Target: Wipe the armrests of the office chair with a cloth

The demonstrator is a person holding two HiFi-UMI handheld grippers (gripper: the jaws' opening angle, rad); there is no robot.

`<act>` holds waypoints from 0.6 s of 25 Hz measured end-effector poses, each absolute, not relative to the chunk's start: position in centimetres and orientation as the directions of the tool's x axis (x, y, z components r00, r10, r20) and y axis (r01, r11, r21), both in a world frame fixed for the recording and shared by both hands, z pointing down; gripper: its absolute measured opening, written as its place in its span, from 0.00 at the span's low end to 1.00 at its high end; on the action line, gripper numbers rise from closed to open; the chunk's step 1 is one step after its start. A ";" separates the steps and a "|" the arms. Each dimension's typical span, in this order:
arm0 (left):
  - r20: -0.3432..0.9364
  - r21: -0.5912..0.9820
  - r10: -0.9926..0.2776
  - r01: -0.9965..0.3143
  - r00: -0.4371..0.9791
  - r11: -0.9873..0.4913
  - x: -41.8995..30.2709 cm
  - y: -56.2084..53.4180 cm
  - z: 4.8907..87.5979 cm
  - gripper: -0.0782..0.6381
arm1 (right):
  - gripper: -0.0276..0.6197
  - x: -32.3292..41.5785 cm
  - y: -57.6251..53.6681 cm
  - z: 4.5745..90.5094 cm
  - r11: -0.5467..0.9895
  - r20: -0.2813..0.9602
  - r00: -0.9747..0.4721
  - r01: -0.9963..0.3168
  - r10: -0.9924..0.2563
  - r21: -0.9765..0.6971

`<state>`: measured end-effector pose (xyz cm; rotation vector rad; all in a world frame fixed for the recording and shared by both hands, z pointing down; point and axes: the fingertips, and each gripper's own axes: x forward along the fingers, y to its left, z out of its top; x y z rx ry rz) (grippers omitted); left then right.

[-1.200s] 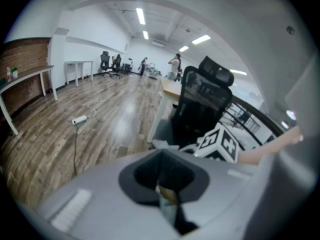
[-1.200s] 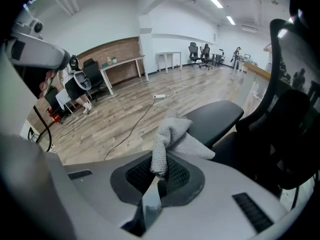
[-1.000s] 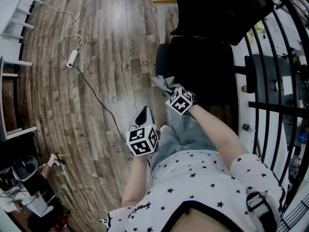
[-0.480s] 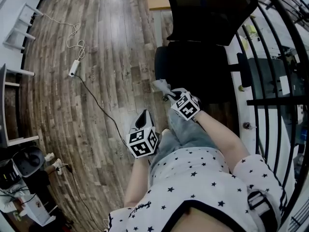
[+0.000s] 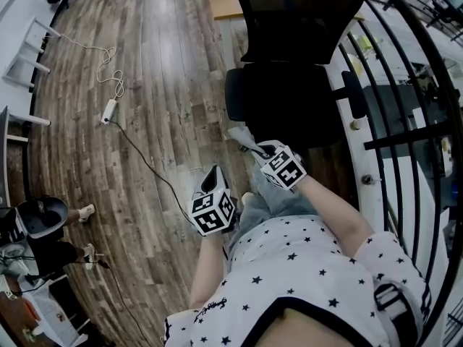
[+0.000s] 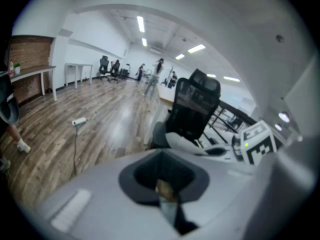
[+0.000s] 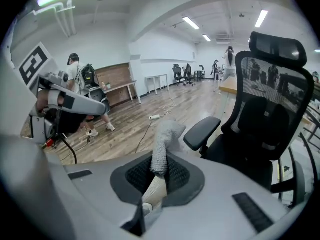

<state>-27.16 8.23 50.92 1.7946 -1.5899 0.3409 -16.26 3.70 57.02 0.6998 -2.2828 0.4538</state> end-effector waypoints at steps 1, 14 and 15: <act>0.614 0.328 -0.760 -0.945 0.213 0.000 -27.1 8.3 50.7 0.12 | 0.09 -16.2 4.0 56.5 0.791 0.704 -0.615 -0.599 -0.355 -0.124; 0.570 0.299 -0.791 -0.953 0.221 -0.051 -19.9 7.2 51.5 0.12 | 0.09 -9.3 4.6 54.2 0.795 0.623 -0.655 -0.600 -0.429 -0.084; 0.570 0.299 -0.791 -0.953 0.221 -0.051 -19.5 6.8 51.3 0.12 | 0.09 -8.7 4.3 53.9 0.795 0.623 -0.653 -0.601 -0.429 -0.082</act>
